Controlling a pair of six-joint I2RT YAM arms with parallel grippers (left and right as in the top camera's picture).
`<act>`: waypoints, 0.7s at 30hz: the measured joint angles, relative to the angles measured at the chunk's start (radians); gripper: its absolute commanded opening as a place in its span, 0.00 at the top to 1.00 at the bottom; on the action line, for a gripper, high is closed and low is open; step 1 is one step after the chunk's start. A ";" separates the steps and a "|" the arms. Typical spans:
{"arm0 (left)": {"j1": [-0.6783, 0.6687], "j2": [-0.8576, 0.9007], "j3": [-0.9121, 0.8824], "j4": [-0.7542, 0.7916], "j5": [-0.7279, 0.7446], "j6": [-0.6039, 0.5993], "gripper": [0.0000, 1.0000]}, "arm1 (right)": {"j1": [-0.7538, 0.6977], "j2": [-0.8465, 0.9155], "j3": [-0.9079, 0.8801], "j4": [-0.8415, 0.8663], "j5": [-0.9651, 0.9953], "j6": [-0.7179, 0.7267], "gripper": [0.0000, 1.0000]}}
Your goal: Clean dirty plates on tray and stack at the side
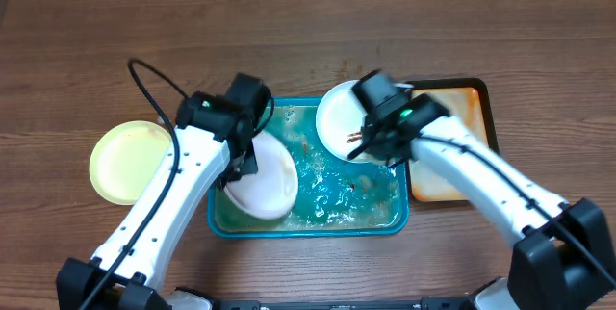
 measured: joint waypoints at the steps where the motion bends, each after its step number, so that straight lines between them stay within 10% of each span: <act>1: -0.003 0.000 0.020 0.001 -0.030 0.006 0.96 | -0.032 0.000 0.000 -0.008 -0.014 -0.020 0.96; 21: -0.397 0.000 0.076 0.129 -0.748 0.055 0.96 | -0.472 0.000 -0.001 -0.031 -0.262 -0.344 0.96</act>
